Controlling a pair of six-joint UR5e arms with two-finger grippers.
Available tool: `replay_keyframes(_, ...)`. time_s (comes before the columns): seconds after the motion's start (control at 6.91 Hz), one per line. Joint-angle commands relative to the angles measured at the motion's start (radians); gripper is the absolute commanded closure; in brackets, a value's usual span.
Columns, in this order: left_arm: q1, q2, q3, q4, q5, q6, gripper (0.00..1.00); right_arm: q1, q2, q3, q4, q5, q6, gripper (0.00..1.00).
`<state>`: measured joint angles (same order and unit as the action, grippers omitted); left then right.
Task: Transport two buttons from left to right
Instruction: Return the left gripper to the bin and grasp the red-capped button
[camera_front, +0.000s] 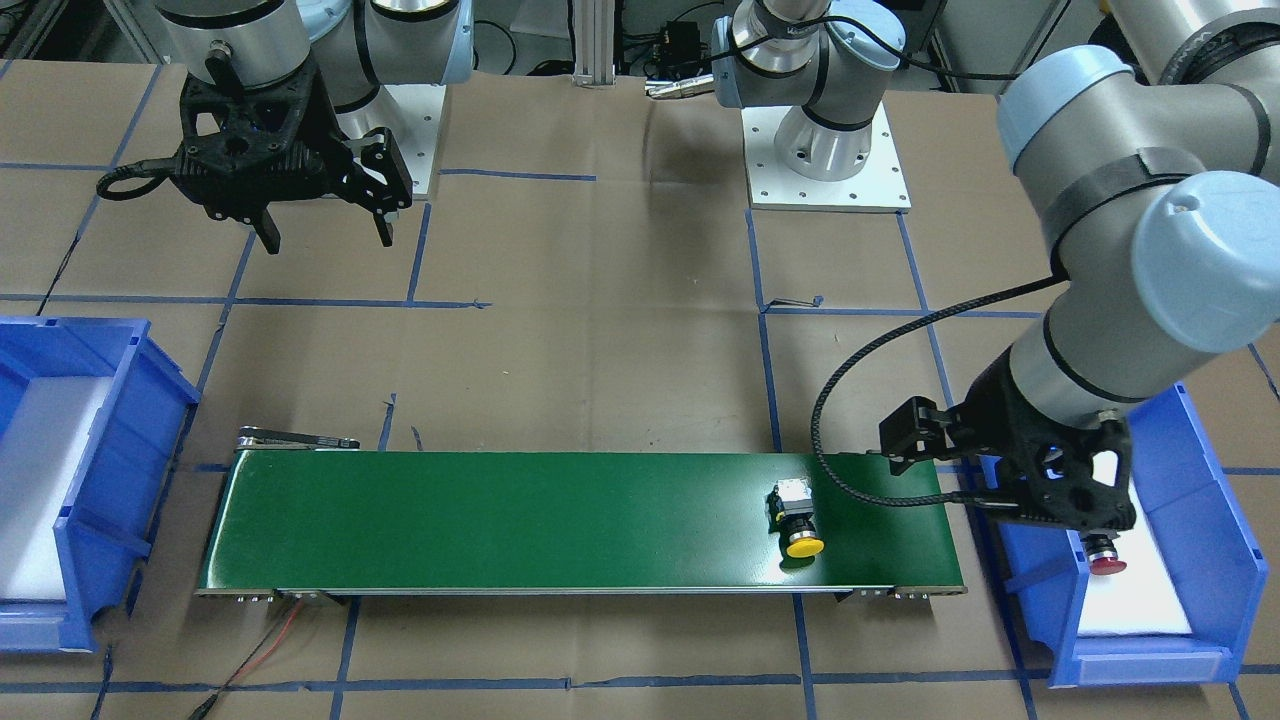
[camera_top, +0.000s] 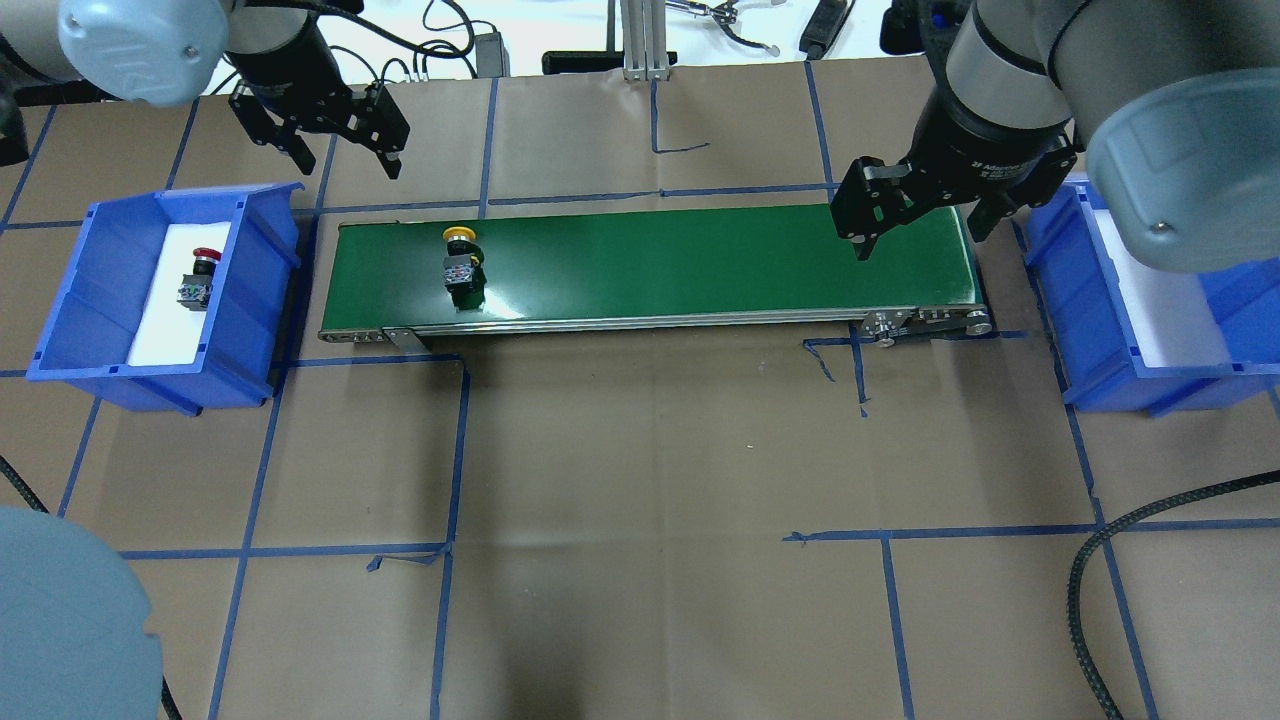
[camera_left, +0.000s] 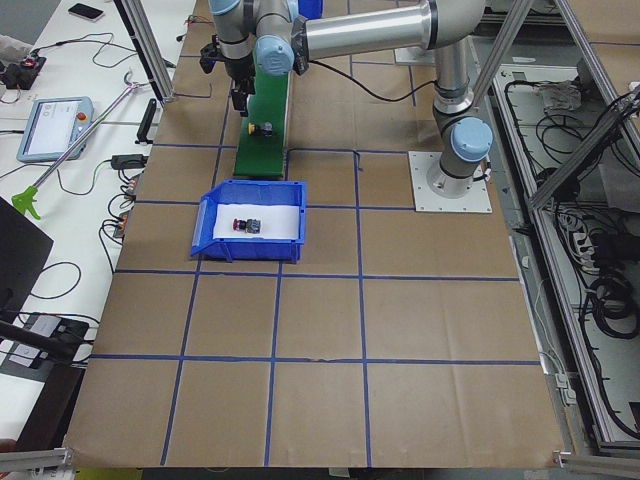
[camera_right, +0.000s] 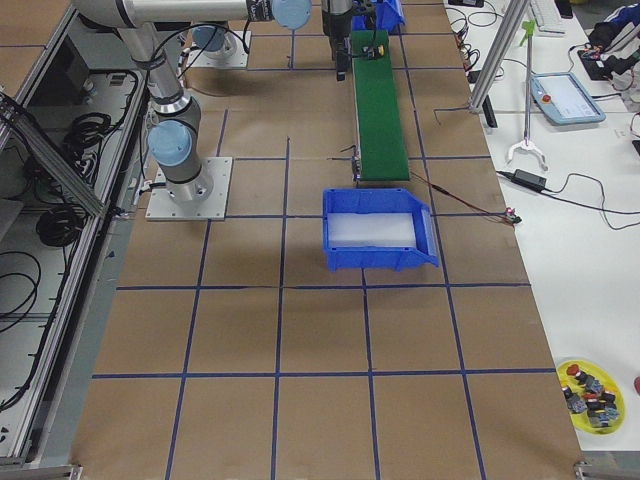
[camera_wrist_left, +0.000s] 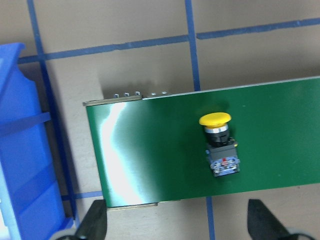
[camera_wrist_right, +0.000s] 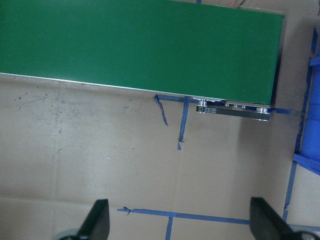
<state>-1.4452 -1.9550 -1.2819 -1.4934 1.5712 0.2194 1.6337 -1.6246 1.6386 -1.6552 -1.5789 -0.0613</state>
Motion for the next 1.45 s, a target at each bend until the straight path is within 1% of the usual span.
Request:
replay_keyframes(0.0,0.115,-0.015,0.016,-0.005,-0.003,0.067,0.00,0.000,-0.001,-0.005,0.000,-0.003,0.001,0.00)
replay_keyframes(0.29,0.244,-0.041,0.016,0.007,0.000,0.182,0.00,-0.002,0.000,-0.009,-0.002,-0.003,0.000,0.00)
replay_keyframes(0.58,0.333,-0.080,0.009,0.051,0.001,0.286,0.00,-0.003,-0.003,-0.014,-0.002,0.000,-0.002,0.00)
replay_keyframes(0.72,0.359,-0.100,-0.013,0.086,-0.003,0.297,0.01,-0.006,-0.005,-0.014,-0.002,0.000,-0.002,0.00)
replay_keyframes(1.01,0.367,-0.137,-0.040,0.171,-0.003,0.330,0.01,-0.005,-0.005,-0.013,-0.002,0.000,-0.002,0.00)
replay_keyframes(1.16,0.374,-0.154,-0.072,0.205,-0.003,0.330,0.01,-0.003,-0.001,-0.010,-0.003,0.002,-0.002,0.00)
replay_keyframes(1.3,0.379,-0.163,-0.114,0.270,-0.003,0.333,0.01,-0.003,0.006,-0.009,-0.008,0.007,0.001,0.00)
